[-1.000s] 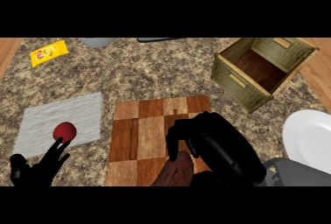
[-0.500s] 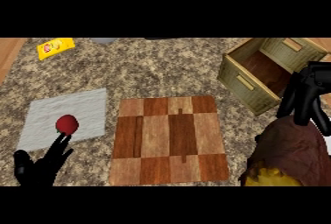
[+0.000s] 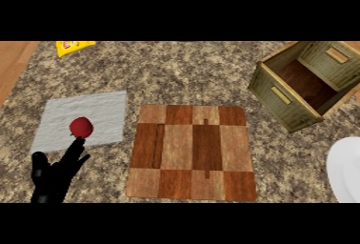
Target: Pick the sweet potato from the cutting board and place it in the basket
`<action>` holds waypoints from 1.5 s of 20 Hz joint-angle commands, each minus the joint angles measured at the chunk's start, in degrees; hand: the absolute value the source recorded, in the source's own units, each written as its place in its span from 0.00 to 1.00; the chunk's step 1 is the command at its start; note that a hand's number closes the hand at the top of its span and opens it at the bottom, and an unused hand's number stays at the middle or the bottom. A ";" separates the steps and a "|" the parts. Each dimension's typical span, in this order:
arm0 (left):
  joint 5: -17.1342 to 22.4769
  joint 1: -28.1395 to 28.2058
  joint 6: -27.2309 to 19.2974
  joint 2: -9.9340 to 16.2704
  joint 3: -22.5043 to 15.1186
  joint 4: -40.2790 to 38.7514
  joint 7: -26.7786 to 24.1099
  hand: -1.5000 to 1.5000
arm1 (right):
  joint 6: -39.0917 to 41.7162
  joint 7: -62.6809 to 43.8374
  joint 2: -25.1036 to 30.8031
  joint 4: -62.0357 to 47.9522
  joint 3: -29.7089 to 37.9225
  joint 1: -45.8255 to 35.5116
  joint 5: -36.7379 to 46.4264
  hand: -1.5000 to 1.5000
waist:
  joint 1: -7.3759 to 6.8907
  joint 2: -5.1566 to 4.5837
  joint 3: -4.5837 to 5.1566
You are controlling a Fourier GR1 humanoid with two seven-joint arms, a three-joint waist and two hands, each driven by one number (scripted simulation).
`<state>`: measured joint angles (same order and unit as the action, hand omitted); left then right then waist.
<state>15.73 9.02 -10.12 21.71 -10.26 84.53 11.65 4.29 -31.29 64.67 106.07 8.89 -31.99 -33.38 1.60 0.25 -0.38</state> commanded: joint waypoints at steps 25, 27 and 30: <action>-4.57 -4.71 2.73 -4.02 0.30 -6.16 2.98 0.50 | 16.11 25.80 -16.10 -52.15 -4.36 -15.77 18.75 1.00 | -3.06 -0.74 0.37; -4.07 -2.18 3.28 -4.32 0.70 -4.41 1.72 0.50 | 18.55 31.17 -15.57 -56.63 -3.16 -15.13 20.07 1.00 | -3.11 -0.68 0.35; -2.75 -2.96 5.74 -1.66 2.70 -5.25 1.77 0.50 | 8.53 29.97 -13.19 -56.57 -4.93 -13.15 28.13 1.00 | -3.26 -0.86 0.37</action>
<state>12.38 5.29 -6.36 19.25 -7.86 81.47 12.78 18.40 -3.26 50.66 53.71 4.84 -45.02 -11.74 -1.43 -0.11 -0.47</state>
